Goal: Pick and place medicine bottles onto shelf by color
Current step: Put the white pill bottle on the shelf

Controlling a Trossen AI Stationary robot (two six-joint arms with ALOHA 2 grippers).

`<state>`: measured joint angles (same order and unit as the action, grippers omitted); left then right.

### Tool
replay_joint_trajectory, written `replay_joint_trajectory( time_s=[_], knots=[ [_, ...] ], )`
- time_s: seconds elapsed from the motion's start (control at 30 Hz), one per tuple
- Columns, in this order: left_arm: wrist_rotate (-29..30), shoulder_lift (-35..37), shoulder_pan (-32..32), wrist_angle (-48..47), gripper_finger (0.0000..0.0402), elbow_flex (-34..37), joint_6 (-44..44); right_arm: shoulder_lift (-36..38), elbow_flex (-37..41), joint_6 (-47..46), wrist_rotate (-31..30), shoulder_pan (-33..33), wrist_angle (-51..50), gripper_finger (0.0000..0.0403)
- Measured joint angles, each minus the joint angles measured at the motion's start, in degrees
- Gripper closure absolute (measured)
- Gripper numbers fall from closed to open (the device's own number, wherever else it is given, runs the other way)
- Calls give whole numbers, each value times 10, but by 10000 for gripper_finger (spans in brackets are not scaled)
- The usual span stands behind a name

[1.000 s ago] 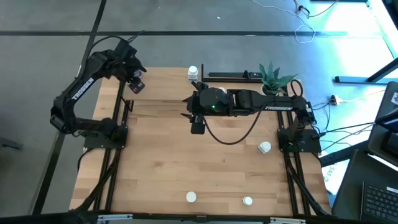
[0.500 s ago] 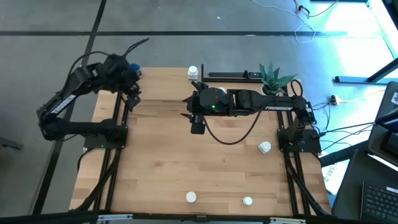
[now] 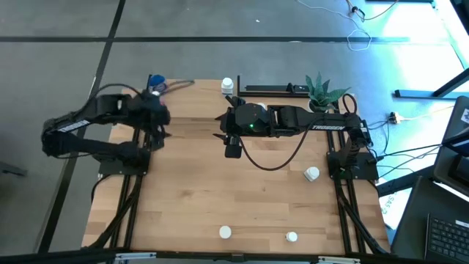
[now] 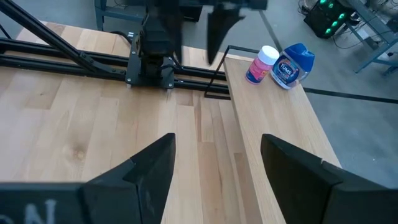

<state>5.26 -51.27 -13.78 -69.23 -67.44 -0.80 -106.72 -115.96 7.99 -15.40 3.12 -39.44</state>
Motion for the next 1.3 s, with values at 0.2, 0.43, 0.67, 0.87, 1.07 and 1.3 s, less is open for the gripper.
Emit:
replay_joint_trajectory(
  time_s=[0.2, 0.43, 0.67, 0.87, 1.07, 1.3],
  knots=[
    [0, 0, 79, 31, 192, 21, -31, 0, 0, -10, 4, 0, 6, 164],
    [25, 0, 173, 43, 192, 24, -74, 0, 0, -18, 10, 0, -1, 164],
    [54, 5, 269, 43, 192, 25, -129, -1, 0, 13, 73, 17, -107, 164],
    [105, 5, 337, 42, 192, 25, -179, -1, 0, -85, -39, 36, -208, 164],
    [141, 5, 388, 42, 192, 25, -204, -1, 0, -168, -75, 44, -293, 164],
    [169, 4, 438, 44, 192, 25, -232, -1, 0, -141, -70, 75, -331, 164]
  ],
)
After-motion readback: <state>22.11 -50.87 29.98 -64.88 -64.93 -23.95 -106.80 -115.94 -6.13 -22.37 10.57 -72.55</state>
